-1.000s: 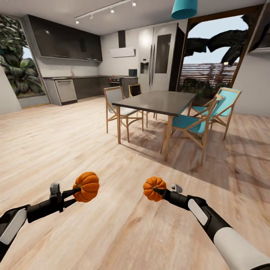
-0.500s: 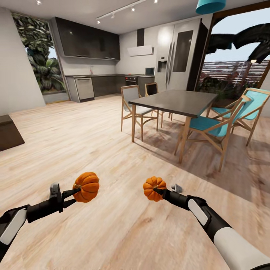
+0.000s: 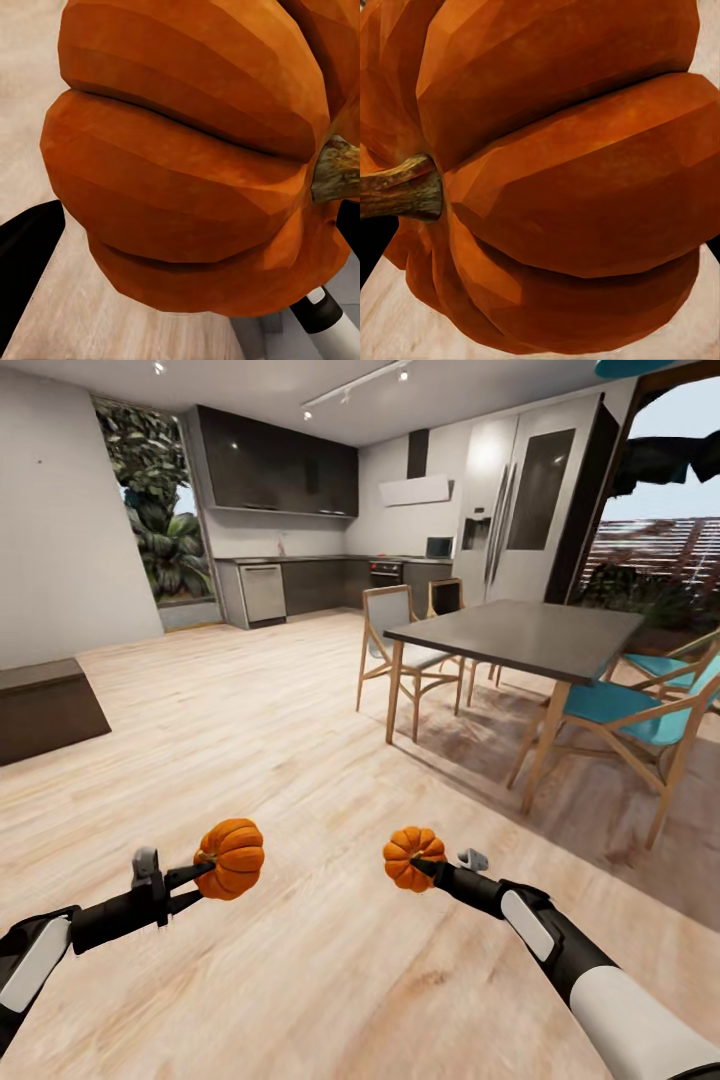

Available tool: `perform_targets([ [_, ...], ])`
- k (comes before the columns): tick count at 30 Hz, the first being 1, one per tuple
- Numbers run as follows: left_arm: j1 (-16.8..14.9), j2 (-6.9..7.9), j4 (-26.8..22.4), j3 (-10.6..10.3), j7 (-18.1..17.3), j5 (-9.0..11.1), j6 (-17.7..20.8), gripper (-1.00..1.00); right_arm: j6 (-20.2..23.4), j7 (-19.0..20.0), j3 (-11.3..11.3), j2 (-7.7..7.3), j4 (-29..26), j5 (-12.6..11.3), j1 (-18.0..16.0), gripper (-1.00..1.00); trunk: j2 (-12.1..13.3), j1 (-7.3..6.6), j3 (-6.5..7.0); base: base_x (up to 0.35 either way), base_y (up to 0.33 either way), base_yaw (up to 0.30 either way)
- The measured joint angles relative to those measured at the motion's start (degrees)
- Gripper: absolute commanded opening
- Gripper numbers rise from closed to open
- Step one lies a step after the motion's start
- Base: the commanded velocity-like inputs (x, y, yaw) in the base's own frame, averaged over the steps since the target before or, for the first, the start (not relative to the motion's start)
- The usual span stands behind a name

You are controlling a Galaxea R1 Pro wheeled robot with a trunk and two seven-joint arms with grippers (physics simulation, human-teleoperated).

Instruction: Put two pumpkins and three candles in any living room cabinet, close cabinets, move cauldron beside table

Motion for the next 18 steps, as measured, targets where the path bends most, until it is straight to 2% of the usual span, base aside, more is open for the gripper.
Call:
perform_targets([
  [3,0.01,0.0,0.0,0.0,-0.01,0.0,-0.02,-1.0,0.0,0.0,0.03,0.04,0.0,0.04,0.0,-1.0,0.0,0.0,-0.05,0.276,0.155,0.052],
  [9,0.01,0.0,0.0,0.01,-0.02,-0.01,-0.01,-1.0,-0.01,0.0,0.07,0.06,0.01,0.06,-0.01,-1.0,0.0,0.0,-0.33,0.269,0.133,0.198],
  [18,0.01,0.0,-0.02,0.04,-0.03,0.62,0.29,-1.0,-0.08,-0.07,0.06,0.06,0.02,0.14,-0.01,-1.0,0.0,0.03,-0.81,0.019,0.013,0.222],
])
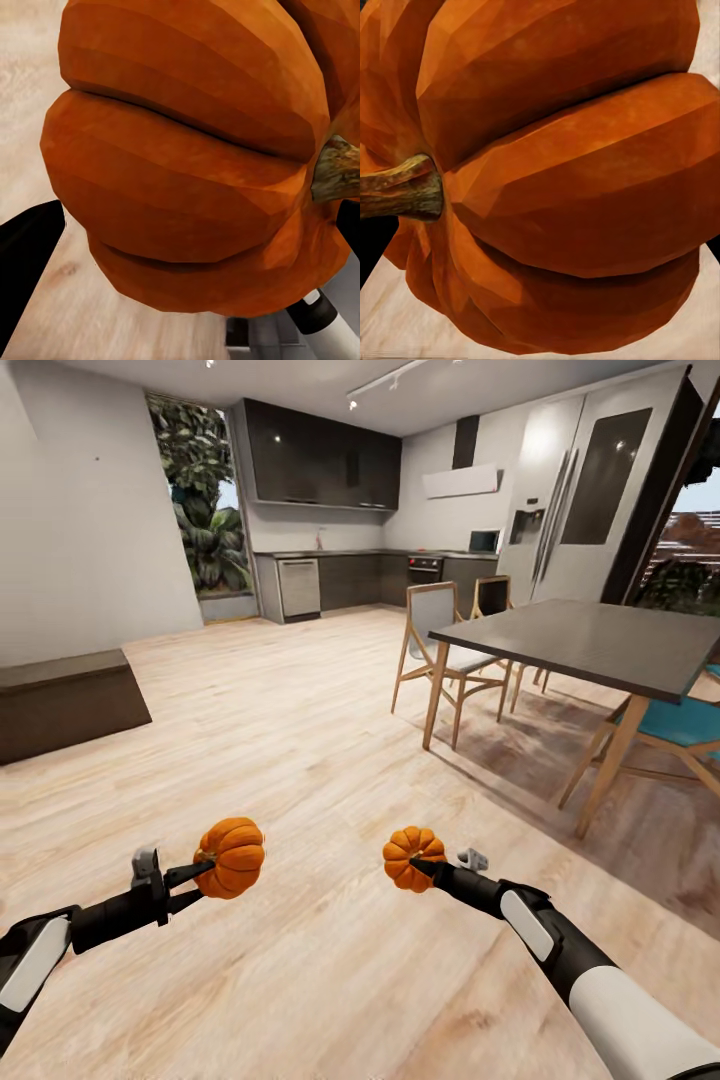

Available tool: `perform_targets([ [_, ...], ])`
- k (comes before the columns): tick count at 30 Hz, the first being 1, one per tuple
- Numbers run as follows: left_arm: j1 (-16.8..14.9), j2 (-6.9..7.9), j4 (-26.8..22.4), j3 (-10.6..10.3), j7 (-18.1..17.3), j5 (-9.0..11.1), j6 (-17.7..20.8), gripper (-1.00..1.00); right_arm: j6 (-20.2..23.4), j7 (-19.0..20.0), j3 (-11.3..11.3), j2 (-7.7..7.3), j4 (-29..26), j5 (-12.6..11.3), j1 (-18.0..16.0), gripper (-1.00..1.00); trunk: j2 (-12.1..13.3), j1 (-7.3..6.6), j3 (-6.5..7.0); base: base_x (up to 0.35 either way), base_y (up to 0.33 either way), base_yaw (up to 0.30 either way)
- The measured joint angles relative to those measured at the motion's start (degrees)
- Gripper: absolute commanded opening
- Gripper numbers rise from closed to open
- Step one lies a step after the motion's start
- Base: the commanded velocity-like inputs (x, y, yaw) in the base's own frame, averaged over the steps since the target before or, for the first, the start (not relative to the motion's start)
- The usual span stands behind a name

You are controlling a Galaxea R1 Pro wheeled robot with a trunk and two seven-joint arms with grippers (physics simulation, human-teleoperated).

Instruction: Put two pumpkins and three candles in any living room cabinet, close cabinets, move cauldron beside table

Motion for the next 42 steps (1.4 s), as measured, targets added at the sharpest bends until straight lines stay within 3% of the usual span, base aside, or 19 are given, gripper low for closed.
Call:
perform_targets([
  [23,0.0,0.0,0.0,0.0,0.0,-0.01,-0.01,-1.0,0.02,0.07,0.0,0.0,-0.02,-0.14,-0.01,-1.0,0.0,-0.01,-1.23,-0.035,0.008,0.223],
  [31,0.0,0.0,0.01,-0.01,0.01,-0.15,-0.08,-1.0,0.01,0.02,1.45,0.0,0.0,-0.07,0.0,-1.0,0.0,-0.04,-1.65,0.287,0.0,0.223],
  [42,0.01,0.01,1.25,0.46,0.01,-0.44,-0.23,-1.0,-0.02,0.0,1.67,-0.01,0.0,-0.04,0.01,-1.0,0.0,-0.03,-2.25,0.294,0.134,0.223],
])
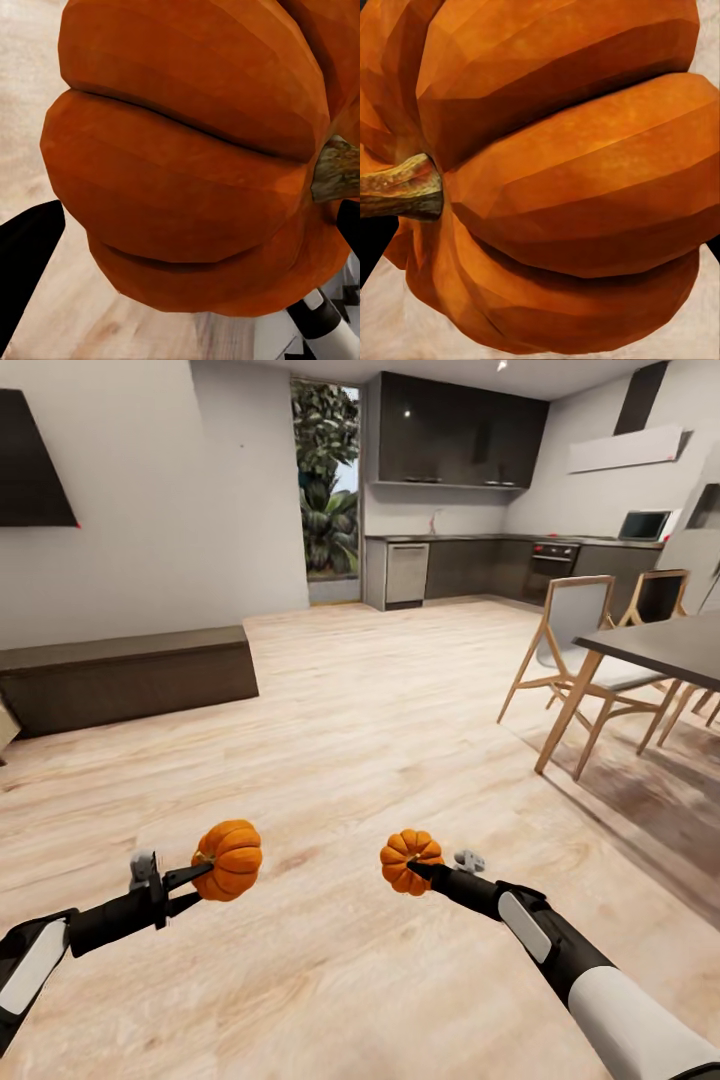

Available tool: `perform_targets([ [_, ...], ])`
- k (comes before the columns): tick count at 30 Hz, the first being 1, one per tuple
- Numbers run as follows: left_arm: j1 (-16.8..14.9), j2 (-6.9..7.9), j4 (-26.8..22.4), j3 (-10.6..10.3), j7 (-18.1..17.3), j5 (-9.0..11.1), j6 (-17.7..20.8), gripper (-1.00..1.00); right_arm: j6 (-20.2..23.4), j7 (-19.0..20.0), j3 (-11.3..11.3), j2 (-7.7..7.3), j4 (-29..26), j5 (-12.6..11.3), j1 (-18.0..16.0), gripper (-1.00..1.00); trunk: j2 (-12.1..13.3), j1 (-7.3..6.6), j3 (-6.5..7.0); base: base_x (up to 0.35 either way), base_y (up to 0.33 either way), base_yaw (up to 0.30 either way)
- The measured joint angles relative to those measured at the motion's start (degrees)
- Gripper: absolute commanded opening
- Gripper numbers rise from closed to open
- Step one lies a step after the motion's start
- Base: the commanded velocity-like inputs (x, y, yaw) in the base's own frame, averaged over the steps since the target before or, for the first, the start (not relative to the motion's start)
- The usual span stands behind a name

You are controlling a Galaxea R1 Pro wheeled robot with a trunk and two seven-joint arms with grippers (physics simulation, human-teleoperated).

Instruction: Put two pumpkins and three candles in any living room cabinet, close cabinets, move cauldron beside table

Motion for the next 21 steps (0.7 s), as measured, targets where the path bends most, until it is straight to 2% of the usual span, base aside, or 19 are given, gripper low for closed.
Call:
perform_targets([
  [21,-0.01,0.0,0.08,0.24,0.0,-0.11,-0.07,-1.0,-0.01,0.0,0.0,0.0,0.0,0.03,0.0,-1.0,0.0,0.01,-1.13,0.246,0.214,0.222],
])
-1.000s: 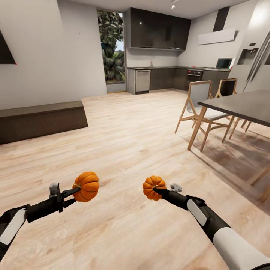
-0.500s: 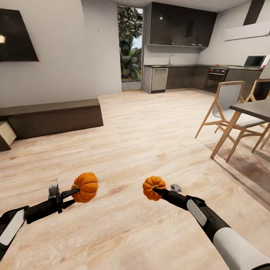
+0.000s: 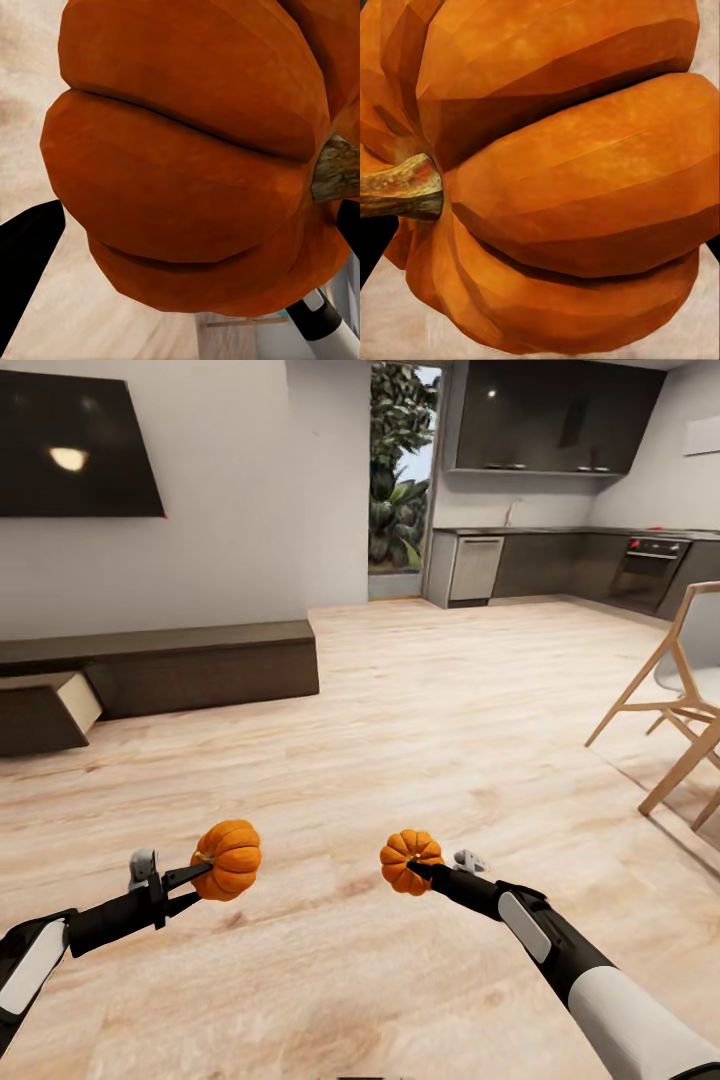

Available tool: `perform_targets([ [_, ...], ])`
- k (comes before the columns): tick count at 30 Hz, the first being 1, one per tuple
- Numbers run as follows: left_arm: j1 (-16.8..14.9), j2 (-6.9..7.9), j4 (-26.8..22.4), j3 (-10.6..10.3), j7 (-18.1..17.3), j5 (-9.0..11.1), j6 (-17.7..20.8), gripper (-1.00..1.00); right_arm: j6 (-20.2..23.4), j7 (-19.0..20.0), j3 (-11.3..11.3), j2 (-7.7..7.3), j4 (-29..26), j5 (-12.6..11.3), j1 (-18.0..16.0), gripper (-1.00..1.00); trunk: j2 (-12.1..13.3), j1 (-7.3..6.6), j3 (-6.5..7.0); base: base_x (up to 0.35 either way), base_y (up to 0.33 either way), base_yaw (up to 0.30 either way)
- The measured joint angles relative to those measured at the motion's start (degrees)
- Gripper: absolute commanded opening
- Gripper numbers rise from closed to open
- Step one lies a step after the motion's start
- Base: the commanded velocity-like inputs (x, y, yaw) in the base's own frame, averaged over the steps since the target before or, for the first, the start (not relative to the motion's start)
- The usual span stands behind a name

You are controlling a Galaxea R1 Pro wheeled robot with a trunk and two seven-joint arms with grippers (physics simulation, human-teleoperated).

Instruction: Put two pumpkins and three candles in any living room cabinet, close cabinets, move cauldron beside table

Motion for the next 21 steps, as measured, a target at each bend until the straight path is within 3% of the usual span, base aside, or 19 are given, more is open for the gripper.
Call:
perform_targets([
  [21,0.0,0.0,0.0,0.05,0.0,-0.05,-0.01,-1.0,-0.08,0.06,0.0,0.0,0.0,0.0,0.0,-1.0,0.0,0.0,-1.14,0.229,0.231,0.223],
])
